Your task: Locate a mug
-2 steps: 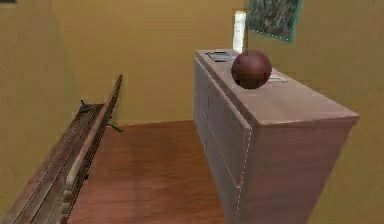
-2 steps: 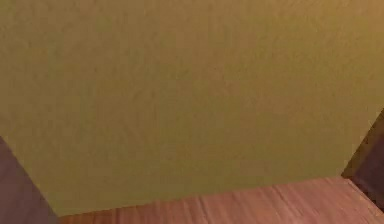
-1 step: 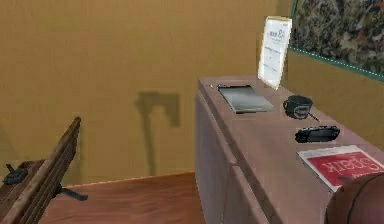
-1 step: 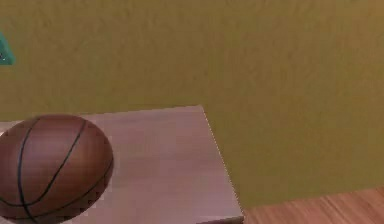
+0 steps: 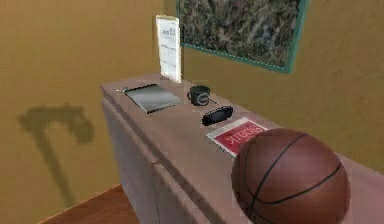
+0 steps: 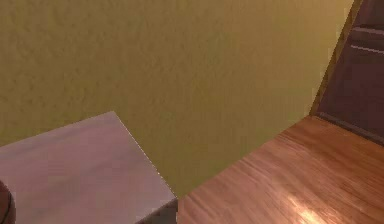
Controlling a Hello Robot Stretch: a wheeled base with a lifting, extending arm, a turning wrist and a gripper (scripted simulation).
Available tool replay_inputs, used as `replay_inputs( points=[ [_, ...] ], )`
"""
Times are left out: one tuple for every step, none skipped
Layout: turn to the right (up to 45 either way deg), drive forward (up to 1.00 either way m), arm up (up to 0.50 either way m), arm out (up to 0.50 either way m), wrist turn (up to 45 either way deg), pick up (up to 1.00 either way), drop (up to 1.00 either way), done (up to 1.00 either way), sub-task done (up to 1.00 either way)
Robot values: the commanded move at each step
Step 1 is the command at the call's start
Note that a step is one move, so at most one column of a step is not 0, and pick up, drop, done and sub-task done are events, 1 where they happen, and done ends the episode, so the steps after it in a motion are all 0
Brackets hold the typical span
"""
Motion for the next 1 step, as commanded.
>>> replay_inputs(
  points=[
    [0.0,0.00,0.00,0.00,0.0,0.00,0.00,1.00,0.00]
  ],
)
